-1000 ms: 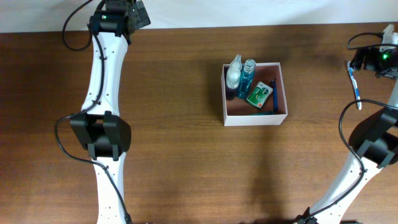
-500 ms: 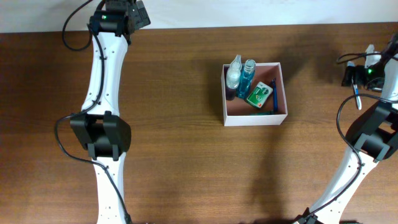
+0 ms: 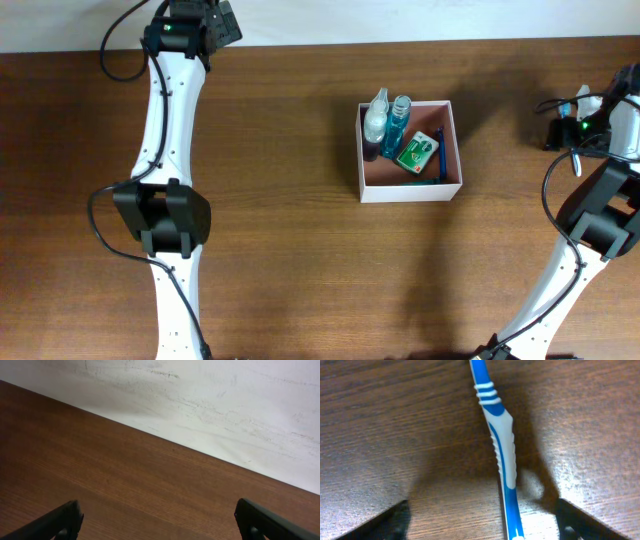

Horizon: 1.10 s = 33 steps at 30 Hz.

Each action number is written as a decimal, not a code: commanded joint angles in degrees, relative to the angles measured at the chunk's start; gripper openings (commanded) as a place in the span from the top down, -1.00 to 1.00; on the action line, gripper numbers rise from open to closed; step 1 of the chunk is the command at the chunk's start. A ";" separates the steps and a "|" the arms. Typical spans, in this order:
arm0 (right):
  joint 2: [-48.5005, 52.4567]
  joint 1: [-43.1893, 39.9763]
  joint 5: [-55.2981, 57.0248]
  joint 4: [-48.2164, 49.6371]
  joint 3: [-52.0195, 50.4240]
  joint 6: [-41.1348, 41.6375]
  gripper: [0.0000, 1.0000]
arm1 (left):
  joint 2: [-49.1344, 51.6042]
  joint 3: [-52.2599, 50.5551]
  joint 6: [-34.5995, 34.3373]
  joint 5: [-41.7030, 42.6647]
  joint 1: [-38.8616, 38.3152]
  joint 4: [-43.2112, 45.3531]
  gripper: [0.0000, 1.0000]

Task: Pack container
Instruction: 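Close the right gripper on the blue-white toothbrush handle and lift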

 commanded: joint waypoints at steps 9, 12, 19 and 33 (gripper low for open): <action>0.74 -0.11 0.55 1.14 -1.95 1.25 0.44 | 0.26 0.42 -0.52 0.20 0.02 0.07 -0.99; 0.74 -0.11 0.52 1.09 -1.92 2.99 0.71 | 0.26 0.42 -0.52 0.20 0.02 0.07 -0.99; 0.68 -0.04 0.11 -1.79 -0.48 6.16 0.92 | 0.28 0.42 -0.52 0.20 0.02 0.07 -0.99; 0.61 0.33 -12.90 -25.88 27.91 11.63 0.92 | 0.26 0.42 -0.52 0.20 0.02 0.07 -0.99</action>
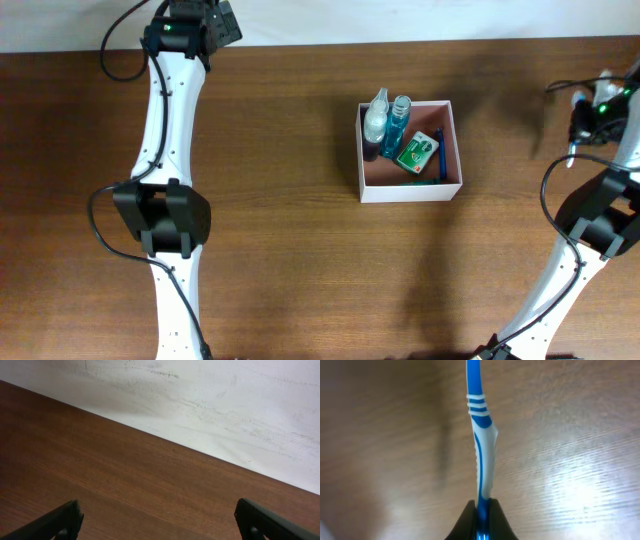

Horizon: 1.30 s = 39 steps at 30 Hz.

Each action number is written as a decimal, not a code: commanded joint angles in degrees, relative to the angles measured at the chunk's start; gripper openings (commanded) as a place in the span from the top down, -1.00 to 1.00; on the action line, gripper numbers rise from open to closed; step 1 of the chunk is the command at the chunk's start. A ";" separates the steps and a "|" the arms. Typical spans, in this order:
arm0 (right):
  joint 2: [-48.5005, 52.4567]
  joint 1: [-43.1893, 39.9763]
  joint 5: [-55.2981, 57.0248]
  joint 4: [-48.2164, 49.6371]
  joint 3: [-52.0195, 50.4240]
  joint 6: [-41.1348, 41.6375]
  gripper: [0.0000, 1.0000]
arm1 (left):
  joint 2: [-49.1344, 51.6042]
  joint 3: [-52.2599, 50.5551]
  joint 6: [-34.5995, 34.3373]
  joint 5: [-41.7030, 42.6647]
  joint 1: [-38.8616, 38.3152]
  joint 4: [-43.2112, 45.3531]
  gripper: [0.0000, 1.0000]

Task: Pack container
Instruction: 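Close the right gripper on the blue-white toothbrush handle and lift, then carry the toothbrush left and lower it into the pink box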

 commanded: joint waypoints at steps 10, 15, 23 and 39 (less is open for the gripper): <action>-6.34 5.90 -13.77 -11.10 19.37 13.55 0.93 | 0.26 0.42 -0.52 0.20 0.02 0.07 -0.99; -11.91 10.67 -13.68 -11.10 16.90 13.49 0.93 | 0.28 0.42 -0.52 0.20 0.02 0.07 -0.99; -19.80 16.26 -9.94 -11.10 3.69 14.88 0.93 | 0.28 0.42 -0.52 0.20 0.02 0.07 -0.99; -22.88 25.92 -16.68 -8.92 -21.38 14.86 0.93 | 0.28 0.42 -0.52 0.20 0.02 0.07 -0.99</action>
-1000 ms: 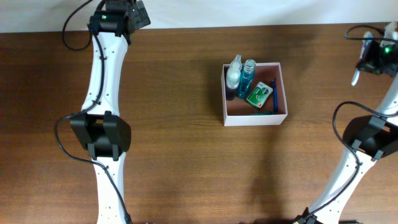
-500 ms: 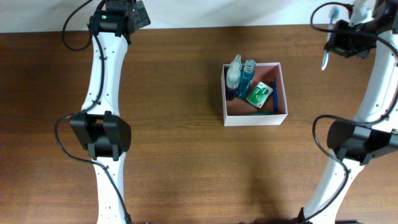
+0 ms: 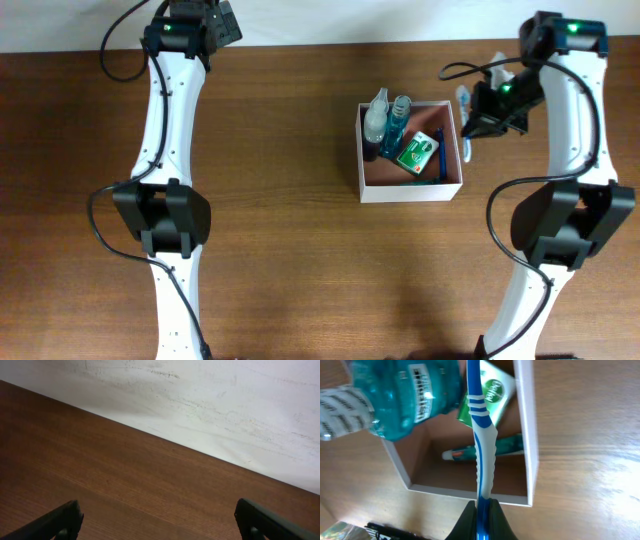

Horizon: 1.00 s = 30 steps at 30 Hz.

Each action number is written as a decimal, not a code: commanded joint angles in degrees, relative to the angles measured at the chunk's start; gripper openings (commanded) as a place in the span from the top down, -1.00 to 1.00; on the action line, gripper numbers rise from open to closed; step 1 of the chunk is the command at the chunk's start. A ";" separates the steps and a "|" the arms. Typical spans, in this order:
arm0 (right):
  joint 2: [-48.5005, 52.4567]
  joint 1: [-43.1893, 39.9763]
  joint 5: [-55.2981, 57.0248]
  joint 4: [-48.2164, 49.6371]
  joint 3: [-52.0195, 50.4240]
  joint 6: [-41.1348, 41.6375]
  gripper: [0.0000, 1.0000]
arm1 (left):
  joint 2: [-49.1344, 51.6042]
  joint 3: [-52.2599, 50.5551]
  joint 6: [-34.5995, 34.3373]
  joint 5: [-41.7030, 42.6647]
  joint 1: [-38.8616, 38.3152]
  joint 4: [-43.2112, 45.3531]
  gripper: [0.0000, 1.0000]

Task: Pack container
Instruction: 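Carry the toothbrush left and lower it into the pink box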

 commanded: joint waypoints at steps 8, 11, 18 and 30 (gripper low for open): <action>-0.76 4.07 1.86 0.85 -0.31 5.35 0.92 | 0.26 0.42 -0.52 0.20 0.02 0.07 -0.99; -0.76 4.11 1.95 2.62 -0.31 11.28 0.92 | 0.26 0.42 -0.52 0.20 0.02 0.07 -0.99; -0.76 4.90 1.95 4.31 -0.31 18.34 0.93 | 0.26 0.42 -0.52 0.20 0.02 0.07 -0.99; -0.74 11.15 5.73 4.00 -0.31 25.24 0.92 | 0.26 0.42 -0.52 0.20 0.02 0.07 -0.99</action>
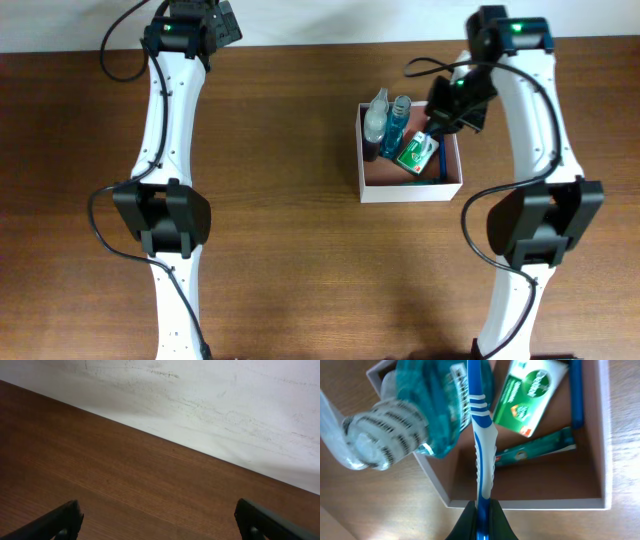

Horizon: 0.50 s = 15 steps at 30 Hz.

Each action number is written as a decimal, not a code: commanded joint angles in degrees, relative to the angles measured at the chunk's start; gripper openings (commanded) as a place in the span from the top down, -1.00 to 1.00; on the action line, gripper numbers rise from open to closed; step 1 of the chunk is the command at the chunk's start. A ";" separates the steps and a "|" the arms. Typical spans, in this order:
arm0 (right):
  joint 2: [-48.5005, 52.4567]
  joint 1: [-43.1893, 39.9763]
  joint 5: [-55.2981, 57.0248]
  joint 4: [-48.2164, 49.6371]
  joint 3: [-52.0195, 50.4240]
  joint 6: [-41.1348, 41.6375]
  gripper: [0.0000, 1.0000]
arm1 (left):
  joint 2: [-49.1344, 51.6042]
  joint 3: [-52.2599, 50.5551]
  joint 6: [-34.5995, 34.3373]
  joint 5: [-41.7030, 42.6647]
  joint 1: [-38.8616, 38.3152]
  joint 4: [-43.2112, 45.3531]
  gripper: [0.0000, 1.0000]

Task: Pack container
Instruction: 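Carry the toothbrush left and lower it into the pink box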

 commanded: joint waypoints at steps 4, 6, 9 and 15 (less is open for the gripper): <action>-0.74 1.46 6.97 -0.20 -0.31 9.11 0.92 | 0.26 0.42 -0.52 0.20 0.02 0.07 -0.99; -0.74 1.46 7.17 -0.17 -0.31 10.43 0.92 | 0.26 0.42 -0.52 0.20 0.02 0.07 -0.99; -0.74 1.53 7.17 -0.13 -0.31 12.96 0.92 | 0.26 0.42 -0.52 0.20 0.00 0.07 -0.99; -0.74 1.53 7.17 0.17 -0.31 14.75 0.93 | 0.26 0.42 -0.52 0.20 0.02 0.07 -0.99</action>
